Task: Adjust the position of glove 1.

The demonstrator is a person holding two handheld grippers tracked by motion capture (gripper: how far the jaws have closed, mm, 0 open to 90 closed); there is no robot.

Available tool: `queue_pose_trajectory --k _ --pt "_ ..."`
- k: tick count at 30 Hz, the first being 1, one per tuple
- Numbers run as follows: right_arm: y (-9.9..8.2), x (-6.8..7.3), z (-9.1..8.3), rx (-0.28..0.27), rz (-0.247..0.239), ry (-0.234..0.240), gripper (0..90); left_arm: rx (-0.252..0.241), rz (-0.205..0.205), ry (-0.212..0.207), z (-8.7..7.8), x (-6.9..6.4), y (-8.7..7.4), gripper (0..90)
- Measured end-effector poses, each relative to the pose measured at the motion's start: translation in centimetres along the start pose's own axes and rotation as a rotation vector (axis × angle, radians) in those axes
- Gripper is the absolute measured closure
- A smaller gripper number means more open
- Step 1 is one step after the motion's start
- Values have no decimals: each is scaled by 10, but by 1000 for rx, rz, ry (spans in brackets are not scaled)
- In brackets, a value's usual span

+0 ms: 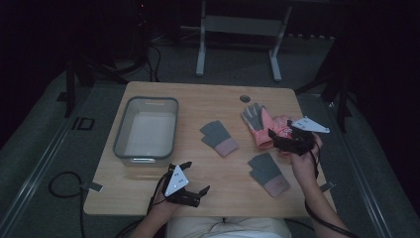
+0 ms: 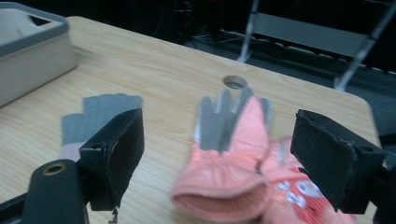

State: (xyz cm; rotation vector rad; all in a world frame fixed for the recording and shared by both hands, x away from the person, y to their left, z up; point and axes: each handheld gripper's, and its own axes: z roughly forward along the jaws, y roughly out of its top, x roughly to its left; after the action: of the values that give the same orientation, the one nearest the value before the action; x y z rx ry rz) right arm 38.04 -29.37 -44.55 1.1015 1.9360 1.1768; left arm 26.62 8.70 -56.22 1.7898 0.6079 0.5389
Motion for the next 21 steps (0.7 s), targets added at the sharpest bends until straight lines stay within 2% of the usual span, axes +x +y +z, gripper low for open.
queue_pose_trajectory --k 4,8,11,21 --pt "5 12 11 3 -4 57 140 0 1 -2 0 0 0 0" --pt "8 23 25 34 -33 112 136 -2 5 -4 0 0 0 0" --pt "10 29 35 52 -36 158 133 -5 4 -5 0 0 0 0" --pt "15 52 69 76 -13 208 121 -4 15 -4 0 -1 0 0"
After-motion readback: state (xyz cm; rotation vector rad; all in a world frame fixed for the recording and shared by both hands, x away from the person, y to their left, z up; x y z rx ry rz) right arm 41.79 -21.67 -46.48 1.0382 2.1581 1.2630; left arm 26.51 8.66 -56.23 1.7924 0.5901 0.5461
